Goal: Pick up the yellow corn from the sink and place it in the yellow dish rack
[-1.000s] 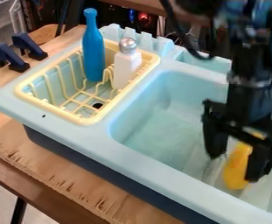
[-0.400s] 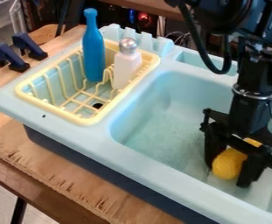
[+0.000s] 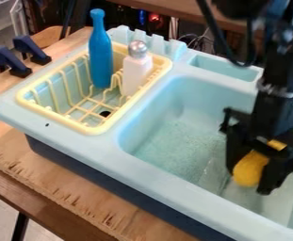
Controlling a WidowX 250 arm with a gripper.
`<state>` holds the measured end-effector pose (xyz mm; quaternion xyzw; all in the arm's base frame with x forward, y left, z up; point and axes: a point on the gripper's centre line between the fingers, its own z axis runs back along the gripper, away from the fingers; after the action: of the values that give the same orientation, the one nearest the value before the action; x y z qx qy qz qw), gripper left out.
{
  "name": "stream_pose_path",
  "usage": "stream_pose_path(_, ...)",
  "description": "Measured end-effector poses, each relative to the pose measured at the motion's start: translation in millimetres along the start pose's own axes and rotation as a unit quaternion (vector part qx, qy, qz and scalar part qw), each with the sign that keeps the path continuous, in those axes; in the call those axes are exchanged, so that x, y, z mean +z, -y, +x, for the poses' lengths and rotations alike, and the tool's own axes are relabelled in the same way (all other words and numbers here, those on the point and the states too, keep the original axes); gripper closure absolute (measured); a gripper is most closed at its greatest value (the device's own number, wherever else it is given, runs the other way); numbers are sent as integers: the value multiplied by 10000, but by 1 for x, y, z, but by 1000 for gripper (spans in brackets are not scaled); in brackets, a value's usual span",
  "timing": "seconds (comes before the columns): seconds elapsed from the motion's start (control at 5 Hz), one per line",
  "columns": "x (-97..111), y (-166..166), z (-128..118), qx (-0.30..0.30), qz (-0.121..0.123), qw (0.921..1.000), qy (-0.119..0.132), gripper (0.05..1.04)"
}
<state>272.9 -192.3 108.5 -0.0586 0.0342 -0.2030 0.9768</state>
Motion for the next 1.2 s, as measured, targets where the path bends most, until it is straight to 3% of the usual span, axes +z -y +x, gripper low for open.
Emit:
stream_pose_path(0.2,38,-3,-26,62,158,9991,389,404)
stream_pose_path(0.4,64,-25,-52,355,446,9969,545,404)
stream_pose_path(0.6,66,-63,-72,916,845,9919,244,404)
stream_pose_path(0.8,74,-106,-86,1425,723,9861,463,404)
stream_pose_path(1.0,80,-130,-97,1776,587,9802,645,404)
stream_pose_path(1.2,82,-143,-102,1963,537,9767,674,404)
